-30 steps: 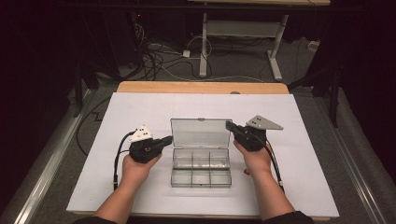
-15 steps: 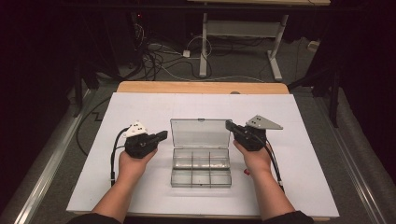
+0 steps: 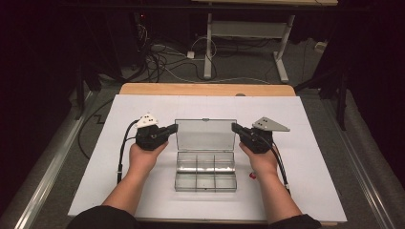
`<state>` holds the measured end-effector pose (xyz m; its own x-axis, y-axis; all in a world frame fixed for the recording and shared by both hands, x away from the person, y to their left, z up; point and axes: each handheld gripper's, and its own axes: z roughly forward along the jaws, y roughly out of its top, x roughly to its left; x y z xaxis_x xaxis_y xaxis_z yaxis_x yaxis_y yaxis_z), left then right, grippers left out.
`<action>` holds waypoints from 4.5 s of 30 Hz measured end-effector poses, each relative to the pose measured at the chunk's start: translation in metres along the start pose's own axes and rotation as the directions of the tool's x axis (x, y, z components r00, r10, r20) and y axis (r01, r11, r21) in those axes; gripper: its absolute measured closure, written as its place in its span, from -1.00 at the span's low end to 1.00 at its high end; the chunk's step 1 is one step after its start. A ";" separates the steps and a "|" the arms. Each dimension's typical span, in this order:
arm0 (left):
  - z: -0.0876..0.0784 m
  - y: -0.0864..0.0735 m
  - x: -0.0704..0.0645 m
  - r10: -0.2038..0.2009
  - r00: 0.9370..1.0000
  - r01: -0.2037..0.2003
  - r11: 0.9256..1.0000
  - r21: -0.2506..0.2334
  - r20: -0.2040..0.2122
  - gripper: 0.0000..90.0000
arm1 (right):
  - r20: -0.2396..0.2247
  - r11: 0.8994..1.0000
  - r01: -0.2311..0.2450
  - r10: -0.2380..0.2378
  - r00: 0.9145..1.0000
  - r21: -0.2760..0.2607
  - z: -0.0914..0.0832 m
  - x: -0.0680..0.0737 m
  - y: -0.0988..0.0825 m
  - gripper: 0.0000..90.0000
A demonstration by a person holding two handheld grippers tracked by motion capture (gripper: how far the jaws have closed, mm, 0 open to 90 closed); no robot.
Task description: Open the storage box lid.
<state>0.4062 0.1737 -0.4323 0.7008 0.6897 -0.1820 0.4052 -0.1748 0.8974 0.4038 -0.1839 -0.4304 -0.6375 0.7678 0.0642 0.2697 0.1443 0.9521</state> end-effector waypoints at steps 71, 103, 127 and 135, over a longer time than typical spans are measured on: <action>0.061 -0.019 0.024 -0.144 0.984 0.166 0.951 0.261 -0.100 0.95 | 0.044 0.952 -0.027 0.014 0.999 0.305 0.045 -0.027 -0.022 1.00; 0.001 -0.035 0.006 -0.037 0.995 0.050 0.988 0.145 -0.089 0.95 | 0.067 0.970 -0.003 -0.013 0.998 0.243 -0.003 -0.030 -0.028 1.00; -0.072 -0.093 -0.022 -0.012 0.999 0.017 0.994 0.104 -0.052 0.95 | 0.110 0.981 0.025 -0.047 0.993 0.194 -0.102 -0.009 -0.075 1.00; -0.064 -0.095 -0.023 0.004 0.999 0.000 0.992 0.128 -0.032 0.88 | 0.123 0.981 0.028 -0.052 0.991 0.191 -0.104 -0.009 -0.079 0.99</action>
<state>0.3142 0.2190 -0.4872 0.6832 0.7113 -0.1650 0.4771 -0.2638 0.8383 0.3128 -0.2668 -0.4746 -0.5573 0.8300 -0.0224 0.3848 0.2821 0.8788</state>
